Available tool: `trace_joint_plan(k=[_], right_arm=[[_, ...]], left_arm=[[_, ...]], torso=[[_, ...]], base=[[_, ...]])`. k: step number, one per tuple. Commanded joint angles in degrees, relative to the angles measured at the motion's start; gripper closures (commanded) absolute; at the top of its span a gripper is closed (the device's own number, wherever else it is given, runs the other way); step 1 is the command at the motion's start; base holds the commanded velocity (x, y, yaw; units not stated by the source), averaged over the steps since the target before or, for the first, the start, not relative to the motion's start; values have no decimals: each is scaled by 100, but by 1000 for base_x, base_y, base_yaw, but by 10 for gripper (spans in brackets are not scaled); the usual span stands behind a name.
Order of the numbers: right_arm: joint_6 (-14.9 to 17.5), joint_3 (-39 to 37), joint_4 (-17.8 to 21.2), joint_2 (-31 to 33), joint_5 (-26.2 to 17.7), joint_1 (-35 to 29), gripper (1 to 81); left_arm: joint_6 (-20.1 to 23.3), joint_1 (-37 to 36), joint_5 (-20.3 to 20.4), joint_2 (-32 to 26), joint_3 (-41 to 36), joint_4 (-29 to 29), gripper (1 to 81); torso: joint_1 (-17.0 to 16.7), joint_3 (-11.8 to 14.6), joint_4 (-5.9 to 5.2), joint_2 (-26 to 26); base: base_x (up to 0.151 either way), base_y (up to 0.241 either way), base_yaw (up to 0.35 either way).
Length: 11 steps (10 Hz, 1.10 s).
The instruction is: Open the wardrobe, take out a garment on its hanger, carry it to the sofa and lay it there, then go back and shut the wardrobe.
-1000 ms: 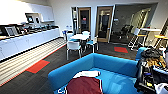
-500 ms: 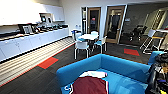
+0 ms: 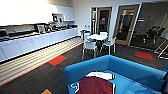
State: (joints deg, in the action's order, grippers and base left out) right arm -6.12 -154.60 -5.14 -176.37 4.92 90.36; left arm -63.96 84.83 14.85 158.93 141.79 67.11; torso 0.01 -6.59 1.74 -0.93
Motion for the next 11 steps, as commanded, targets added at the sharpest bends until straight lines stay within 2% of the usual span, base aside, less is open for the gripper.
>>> trace_joint_plan(k=[1, 11], right_arm=[[41, 80, -30, -129, -334, -110, 10], [67, -77, -100, -76, -317, -75, 10]], left_arm=[[-11, -155, -149, -133, -28, -22, 10], [42, -24, -149, 16, -2, 48, 10]], torso=[[0, 0, 0, 0], [0, 0, 0, 0]], base=[[0, 0, 255], [0, 0, 268]])
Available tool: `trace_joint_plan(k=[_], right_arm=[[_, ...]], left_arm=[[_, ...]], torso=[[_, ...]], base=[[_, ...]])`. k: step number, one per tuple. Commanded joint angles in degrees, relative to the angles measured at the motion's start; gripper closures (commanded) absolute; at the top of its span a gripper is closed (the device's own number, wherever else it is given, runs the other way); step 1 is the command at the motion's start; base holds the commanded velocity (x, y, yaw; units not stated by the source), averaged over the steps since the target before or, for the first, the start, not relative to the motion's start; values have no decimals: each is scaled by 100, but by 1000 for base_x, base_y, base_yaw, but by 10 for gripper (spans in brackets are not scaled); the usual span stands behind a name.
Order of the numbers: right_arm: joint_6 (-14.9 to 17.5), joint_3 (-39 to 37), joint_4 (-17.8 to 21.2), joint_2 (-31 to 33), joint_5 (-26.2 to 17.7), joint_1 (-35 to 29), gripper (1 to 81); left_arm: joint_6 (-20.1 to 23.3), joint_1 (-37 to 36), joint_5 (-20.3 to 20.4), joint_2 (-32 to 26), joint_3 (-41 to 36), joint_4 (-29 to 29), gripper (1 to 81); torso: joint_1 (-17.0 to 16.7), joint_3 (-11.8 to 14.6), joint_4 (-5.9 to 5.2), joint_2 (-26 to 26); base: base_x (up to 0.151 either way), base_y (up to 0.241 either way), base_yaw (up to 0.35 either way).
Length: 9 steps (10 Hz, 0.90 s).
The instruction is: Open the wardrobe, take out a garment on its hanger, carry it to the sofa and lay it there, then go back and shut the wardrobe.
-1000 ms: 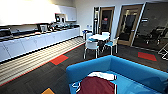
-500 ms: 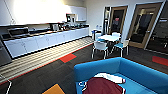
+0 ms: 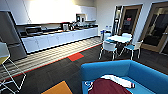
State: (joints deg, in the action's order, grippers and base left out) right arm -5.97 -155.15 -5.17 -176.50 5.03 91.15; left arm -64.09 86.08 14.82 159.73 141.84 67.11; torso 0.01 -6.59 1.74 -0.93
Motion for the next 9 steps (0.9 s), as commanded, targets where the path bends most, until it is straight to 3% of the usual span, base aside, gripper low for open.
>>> trace_joint_plan(k=[1, 4, 6, 9], right_arm=[[52, -41, -90, -55, -328, -154, 10], [70, -49, -124, 6, -336, -145, 10], [70, 144, -511, 103, -328, -118, 10], [52, 836, -591, 558, -301, -118, 10]], left_arm=[[54, -148, -146, -20, 19, 57, 10], [72, -156, -85, 287, 466, 83, 10], [72, -148, -85, 445, 722, 83, 10], [72, -165, -76, 437, 723, 83, 10]], torso=[[0, 0, 0, 0], [-1, 0, 0, 0], [5, 0, 0, 2], [-1, 2, 0, -2]], base=[[0, 0, 291], [0, 0, 294], [0, 0, 295], [0, 0, 294]])
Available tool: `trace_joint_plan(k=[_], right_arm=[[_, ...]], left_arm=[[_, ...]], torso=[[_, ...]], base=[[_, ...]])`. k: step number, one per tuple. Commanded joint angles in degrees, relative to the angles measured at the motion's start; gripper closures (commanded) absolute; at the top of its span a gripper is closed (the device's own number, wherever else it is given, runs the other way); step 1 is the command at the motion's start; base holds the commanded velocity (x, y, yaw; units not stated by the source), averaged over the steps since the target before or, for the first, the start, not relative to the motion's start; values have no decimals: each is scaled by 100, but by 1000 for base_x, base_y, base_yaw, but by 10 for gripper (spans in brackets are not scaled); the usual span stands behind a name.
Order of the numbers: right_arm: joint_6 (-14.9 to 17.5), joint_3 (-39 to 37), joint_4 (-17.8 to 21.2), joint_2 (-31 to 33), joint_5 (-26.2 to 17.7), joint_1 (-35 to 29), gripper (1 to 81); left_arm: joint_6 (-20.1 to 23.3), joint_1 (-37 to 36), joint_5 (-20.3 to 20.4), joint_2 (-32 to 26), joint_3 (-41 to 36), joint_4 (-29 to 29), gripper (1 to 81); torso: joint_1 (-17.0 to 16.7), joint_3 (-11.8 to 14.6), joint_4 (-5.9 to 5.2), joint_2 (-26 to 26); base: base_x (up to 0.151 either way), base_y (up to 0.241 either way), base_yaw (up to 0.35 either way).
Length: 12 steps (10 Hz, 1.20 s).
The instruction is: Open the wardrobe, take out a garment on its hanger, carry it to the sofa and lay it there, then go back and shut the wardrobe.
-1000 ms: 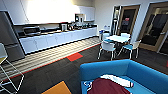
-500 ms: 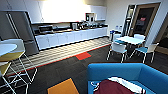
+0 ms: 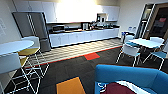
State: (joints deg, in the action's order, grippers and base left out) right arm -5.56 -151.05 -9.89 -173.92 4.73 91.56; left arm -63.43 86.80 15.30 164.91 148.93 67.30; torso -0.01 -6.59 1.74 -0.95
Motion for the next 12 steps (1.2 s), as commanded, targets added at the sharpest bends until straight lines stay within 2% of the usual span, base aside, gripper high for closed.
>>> trace_joint_plan(k=[1, 7, 12], right_arm=[[-33, 578, -92, 539, -219, -160, 10], [-68, 1395, -92, 1296, -227, -186, 10], [-68, 1167, -84, 1393, -262, -160, 10]], left_arm=[[6, -238, -124, -72, 13, 64, 10], [6, -229, -115, -46, -13, 64, 10], [15, -229, -115, -46, 13, 55, 10]], torso=[[1, 0, 0, 0], [1, 0, 0, 0], [1, 0, 0, 0]], base=[[0, 0, 295], [0, 0, 295], [0, 0, 295]])
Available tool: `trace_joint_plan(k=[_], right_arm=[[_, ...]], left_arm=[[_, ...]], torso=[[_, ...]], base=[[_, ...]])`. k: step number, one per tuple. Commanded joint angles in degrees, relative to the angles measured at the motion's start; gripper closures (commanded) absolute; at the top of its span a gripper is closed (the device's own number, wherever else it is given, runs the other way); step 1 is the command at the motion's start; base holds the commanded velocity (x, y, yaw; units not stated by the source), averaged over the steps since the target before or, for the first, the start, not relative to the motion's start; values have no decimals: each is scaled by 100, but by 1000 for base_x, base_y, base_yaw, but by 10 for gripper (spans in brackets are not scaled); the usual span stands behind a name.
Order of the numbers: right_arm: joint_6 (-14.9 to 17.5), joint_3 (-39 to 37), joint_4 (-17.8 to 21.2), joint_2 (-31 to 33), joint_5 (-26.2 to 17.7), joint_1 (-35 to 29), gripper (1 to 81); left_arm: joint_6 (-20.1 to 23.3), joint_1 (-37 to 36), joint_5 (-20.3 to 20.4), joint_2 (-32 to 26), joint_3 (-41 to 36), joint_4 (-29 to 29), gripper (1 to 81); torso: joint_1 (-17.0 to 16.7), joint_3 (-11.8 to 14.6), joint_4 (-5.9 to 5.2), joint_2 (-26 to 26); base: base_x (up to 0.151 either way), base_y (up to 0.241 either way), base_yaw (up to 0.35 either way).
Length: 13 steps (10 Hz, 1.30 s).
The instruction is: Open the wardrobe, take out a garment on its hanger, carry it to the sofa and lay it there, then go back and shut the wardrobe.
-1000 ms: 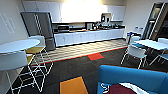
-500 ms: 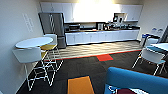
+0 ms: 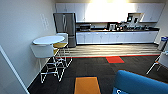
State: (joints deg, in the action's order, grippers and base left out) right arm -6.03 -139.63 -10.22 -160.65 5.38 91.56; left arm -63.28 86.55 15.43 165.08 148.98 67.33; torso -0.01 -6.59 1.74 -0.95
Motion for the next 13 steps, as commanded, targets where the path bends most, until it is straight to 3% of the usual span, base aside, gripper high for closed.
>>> trace_joint_plan(k=[1, 13], right_arm=[[-21, 25, -51, 57, -335, -168, 10], [-21, -98, -59, -93, -371, -186, 10]], left_arm=[[0, -204, -128, -72, 8, 52, 10], [-9, -204, -128, -28, -9, 52, 10]], torso=[[1, 0, 0, 0], [1, 0, 0, 0]], base=[[0, 0, 295], [0, 0, 297]])
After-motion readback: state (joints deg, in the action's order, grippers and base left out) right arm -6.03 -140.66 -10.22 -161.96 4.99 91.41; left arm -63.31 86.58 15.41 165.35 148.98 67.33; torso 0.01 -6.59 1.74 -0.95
